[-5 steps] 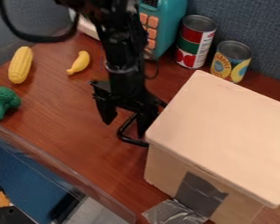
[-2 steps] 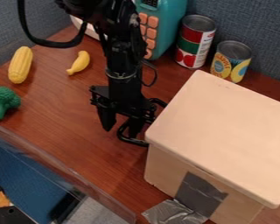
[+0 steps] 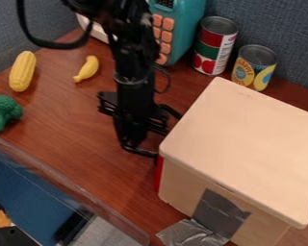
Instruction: Open the drawer
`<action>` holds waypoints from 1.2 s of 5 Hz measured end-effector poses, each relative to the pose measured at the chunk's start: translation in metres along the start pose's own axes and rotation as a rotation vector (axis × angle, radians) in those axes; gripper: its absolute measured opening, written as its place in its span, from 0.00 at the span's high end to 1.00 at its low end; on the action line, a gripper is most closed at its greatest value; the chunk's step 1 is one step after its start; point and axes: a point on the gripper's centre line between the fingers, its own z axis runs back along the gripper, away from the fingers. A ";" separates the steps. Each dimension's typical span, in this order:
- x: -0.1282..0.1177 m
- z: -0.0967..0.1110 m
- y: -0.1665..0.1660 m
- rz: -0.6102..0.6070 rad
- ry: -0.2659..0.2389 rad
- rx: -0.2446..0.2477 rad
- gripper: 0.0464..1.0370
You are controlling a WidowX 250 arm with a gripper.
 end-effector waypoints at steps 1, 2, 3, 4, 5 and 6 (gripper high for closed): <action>0.003 0.005 0.025 0.016 -0.002 0.050 0.91; 0.007 0.007 0.048 0.042 0.000 0.087 0.91; 0.008 0.009 0.063 0.045 0.008 0.120 0.91; 0.008 0.008 0.071 0.038 0.020 0.131 0.91; 0.007 0.009 0.075 0.031 0.029 0.144 0.91; 0.006 0.010 0.079 0.028 0.036 0.157 0.91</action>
